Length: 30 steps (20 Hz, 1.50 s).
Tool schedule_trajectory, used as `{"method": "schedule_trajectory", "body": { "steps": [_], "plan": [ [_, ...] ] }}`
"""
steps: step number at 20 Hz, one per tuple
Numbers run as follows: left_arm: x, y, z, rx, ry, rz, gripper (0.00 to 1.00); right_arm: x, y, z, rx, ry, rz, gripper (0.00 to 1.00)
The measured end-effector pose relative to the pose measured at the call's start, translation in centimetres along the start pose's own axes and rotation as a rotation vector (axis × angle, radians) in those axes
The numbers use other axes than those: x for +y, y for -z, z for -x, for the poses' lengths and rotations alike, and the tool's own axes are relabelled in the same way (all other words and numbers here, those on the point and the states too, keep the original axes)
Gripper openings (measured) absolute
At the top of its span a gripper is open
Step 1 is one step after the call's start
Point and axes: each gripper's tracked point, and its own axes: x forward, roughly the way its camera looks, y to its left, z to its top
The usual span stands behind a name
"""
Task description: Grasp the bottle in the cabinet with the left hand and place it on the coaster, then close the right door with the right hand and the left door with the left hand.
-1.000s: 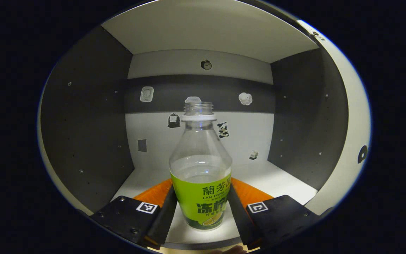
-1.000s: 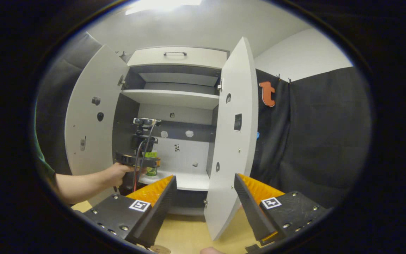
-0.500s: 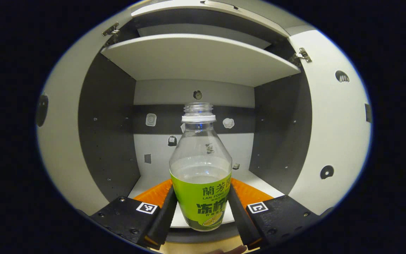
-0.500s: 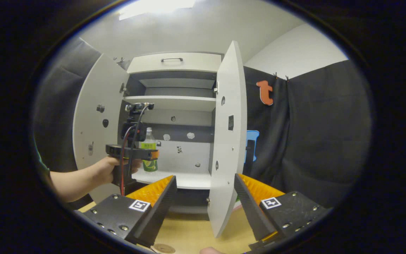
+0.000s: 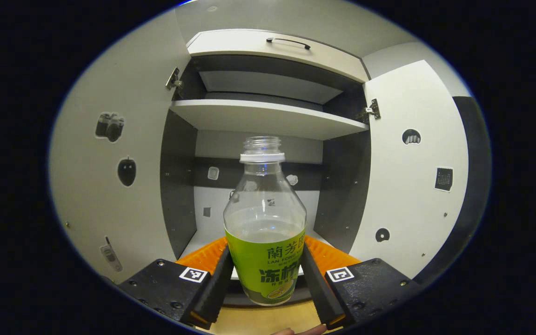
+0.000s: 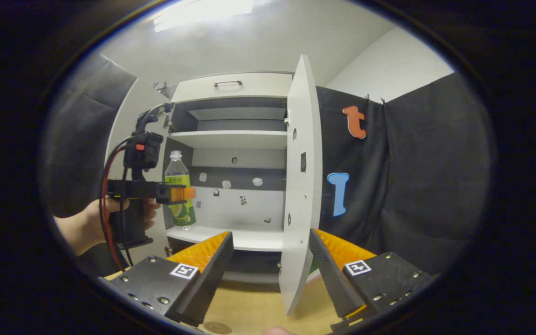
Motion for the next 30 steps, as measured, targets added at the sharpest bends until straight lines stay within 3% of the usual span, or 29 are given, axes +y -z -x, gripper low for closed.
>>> {"method": "schedule_trajectory", "body": {
  "steps": [6,10,11,12,14,17,20,24,30],
  "plan": [
    [-1.0,2.9,4.4,0.004,-0.030,-0.024,0.78,-0.3,-0.1,-0.1,-0.010,-0.008,-0.025,0.99],
    [-1.7,7.3,6.5,0.038,-0.015,-0.018,0.78,-0.4,0.1,0.1,-0.008,0.018,-0.020,0.99],
    [-1.5,8.6,7.0,0.033,-0.025,-0.020,0.78,-0.1,0.1,0.2,-0.009,0.012,-0.025,0.94],
    [-1.6,9.7,7.2,0.013,-0.023,-0.011,0.79,0.1,0.1,0.3,-0.007,0.005,-0.031,0.99],
    [-1.6,13.4,7.7,0.031,-0.013,0.002,0.78,0.5,0.3,0.4,0.003,-0.005,-0.036,0.99],
    [-1.4,20.5,8.6,0.149,-0.008,-0.017,0.80,1.1,0.5,0.4,0.022,-0.015,-0.050,0.99],
    [-1.7,26.4,9.4,0.166,0.018,-0.022,0.80,1.8,0.8,0.1,0.034,-0.014,-0.068,0.99],
    [-3.6,35.5,11.4,0.247,0.110,-0.068,0.80,3.1,1.3,-0.9,0.043,-0.018,-0.112,0.99],
    [-5.3,42.0,13.8,0.308,0.183,-0.039,0.80,5.4,1.3,-1.8,0.042,-0.070,-0.198,0.99]
  ]
}}
